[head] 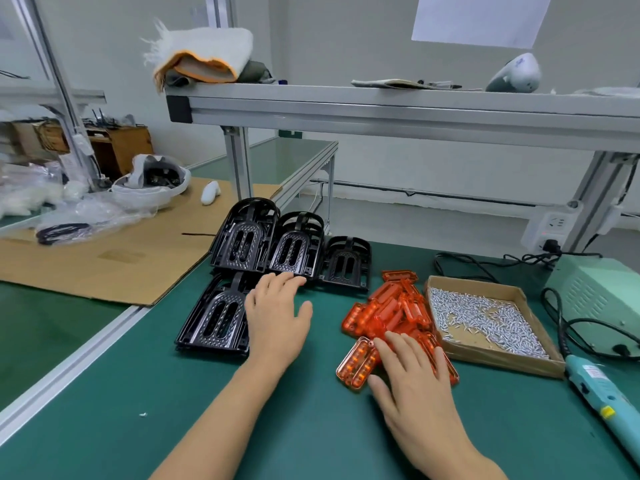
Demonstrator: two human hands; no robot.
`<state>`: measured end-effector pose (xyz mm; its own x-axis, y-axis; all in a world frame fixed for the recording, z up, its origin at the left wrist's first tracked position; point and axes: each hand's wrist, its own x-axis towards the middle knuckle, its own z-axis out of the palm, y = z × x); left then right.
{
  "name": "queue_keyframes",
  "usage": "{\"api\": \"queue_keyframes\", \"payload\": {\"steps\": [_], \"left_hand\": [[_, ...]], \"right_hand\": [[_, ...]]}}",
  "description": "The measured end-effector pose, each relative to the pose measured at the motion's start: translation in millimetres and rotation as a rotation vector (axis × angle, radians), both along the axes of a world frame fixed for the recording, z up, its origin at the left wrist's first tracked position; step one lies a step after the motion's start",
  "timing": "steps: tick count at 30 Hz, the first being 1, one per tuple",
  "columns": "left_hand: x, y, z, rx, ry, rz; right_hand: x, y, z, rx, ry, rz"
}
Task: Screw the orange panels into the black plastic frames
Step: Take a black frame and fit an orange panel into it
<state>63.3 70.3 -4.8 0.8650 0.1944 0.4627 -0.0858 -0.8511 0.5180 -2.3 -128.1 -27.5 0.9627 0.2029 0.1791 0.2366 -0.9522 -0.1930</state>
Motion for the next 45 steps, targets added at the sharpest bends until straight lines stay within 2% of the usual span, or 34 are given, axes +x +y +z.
{"api": "queue_keyframes", "payload": {"steps": [4, 9, 16, 21, 24, 27, 32, 36, 42, 45], "left_hand": [[0.8, 42.7, -2.1, 0.096, 0.299, 0.223], [-0.6, 69.9, -7.5, 0.080, 0.519, 0.277], [0.2, 81.2, -6.4, -0.037, 0.527, 0.323], [-4.1, 82.7, -1.4, -0.002, 0.490, 0.348], [-5.4, 83.1, 0.5, -0.024, 0.559, 0.281], [-7.2, 83.6, 4.4, 0.030, 0.618, 0.206], [-10.2, 77.9, 3.2, 0.141, 0.605, 0.126], [-12.2, 62.4, -6.5, 0.228, 0.527, 0.173], [-12.4, 57.1, -16.8, 0.234, 0.472, 0.198], [-12.8, 53.9, -17.8, 0.246, 0.447, 0.204]], "right_hand": [[0.9, 2.2, 0.1, 0.053, -0.001, 0.023], [-1.4, 6.2, 3.8, 0.065, -0.005, 0.039], [-4.9, 5.7, 10.8, 0.057, 0.010, 0.042], [-8.9, 7.6, 17.4, 0.072, 0.010, 0.055], [-10.7, 9.6, 20.3, 0.082, 0.021, 0.075], [-10.1, 12.5, 24.3, 0.102, 0.021, 0.080], [4.2, 32.0, 30.4, 0.165, 0.004, 0.138], [46.0, 71.6, 51.7, 0.392, 0.095, 0.147], [109.5, 127.0, 66.3, 0.971, 0.526, -0.246], [123.3, 139.0, 57.0, 1.179, 0.598, -0.377]]}}
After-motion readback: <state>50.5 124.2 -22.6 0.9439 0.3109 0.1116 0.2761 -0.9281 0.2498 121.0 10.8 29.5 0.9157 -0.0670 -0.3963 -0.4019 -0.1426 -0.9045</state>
